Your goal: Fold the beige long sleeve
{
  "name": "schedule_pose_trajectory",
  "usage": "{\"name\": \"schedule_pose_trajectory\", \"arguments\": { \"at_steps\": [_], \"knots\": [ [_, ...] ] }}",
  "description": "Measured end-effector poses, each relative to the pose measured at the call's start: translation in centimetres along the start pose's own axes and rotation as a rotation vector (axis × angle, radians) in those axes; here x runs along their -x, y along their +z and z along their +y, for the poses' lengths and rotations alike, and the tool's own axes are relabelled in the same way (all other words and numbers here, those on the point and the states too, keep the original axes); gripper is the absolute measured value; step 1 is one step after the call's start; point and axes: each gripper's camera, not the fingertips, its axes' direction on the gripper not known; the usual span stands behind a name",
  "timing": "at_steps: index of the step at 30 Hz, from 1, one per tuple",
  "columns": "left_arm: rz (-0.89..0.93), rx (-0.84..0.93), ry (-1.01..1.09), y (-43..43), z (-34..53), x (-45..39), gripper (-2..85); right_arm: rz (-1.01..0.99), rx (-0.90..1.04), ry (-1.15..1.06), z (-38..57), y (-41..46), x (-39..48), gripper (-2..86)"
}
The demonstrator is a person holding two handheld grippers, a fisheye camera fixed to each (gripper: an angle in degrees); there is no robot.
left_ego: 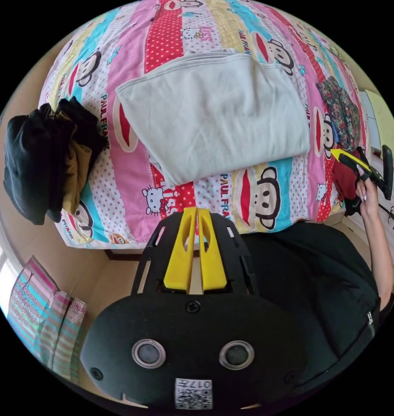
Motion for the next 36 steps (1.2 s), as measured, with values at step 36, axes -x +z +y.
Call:
{"name": "schedule_pose_trajectory", "arguments": {
  "at_steps": [36],
  "knots": [
    [0.646, -0.452, -0.755, 16.8, -0.1, 17.0, 11.1, 0.665, -0.313, -0.274, -8.4, 11.7, 23.6, 1.5]
  ]
}}
